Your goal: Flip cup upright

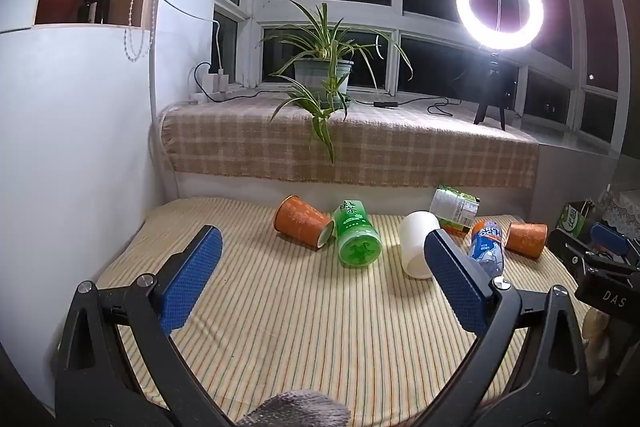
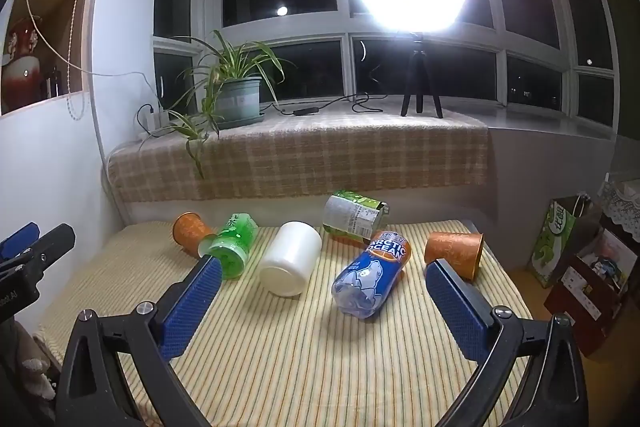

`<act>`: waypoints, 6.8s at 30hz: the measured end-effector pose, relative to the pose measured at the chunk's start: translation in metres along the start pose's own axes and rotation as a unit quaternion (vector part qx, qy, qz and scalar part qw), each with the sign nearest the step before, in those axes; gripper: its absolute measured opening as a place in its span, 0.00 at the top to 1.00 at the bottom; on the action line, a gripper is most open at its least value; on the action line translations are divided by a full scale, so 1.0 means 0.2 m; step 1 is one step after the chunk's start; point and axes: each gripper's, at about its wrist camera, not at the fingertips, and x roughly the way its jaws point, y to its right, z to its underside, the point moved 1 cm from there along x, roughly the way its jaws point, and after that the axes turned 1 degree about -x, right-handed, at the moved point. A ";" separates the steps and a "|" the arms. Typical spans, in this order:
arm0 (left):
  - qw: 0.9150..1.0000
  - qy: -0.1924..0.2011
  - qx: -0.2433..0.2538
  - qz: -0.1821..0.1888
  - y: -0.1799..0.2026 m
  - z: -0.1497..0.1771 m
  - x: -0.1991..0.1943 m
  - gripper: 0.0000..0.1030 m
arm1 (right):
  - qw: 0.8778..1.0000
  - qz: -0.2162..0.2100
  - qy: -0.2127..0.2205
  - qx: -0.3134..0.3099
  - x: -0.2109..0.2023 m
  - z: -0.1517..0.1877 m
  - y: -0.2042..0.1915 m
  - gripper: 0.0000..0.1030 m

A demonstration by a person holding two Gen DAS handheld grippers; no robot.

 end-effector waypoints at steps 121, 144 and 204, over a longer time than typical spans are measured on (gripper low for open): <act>0.954 -0.248 0.043 0.164 0.54 -0.01 1.03 0.11 | 0.983 0.073 -0.086 0.147 0.12 0.30 0.64 0.00; 0.883 -0.433 0.078 0.164 0.78 0.09 1.58 0.19 | 0.965 0.085 -0.109 0.222 0.16 0.44 0.88 0.00; 0.858 -0.461 -0.048 0.220 0.38 0.35 0.98 0.26 | 0.978 0.032 -0.093 0.182 -0.02 0.36 0.60 0.00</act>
